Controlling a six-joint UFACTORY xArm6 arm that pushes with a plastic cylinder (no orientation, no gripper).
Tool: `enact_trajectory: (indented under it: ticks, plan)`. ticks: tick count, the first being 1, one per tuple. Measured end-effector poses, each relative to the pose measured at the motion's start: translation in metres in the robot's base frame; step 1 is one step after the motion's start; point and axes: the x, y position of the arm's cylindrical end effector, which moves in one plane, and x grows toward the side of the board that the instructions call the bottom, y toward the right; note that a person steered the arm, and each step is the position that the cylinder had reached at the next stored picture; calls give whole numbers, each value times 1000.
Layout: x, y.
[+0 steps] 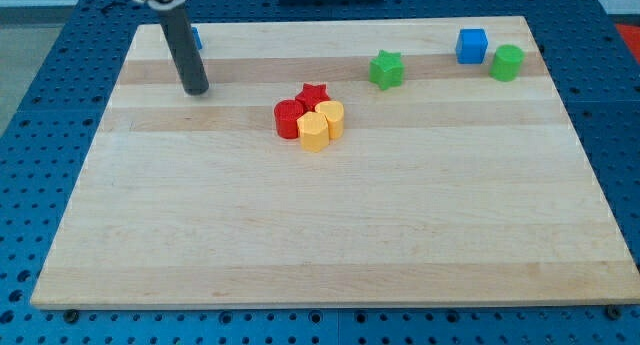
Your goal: Push the red circle towards the right side of the blue triangle
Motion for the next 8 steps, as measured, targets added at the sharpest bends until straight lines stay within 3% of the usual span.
enact_trajectory:
  ticks: [1,2,3,5,8]
  plan:
    - [48,26]
    - [86,100]
    - [95,151]
    - [55,154]
    - [32,77]
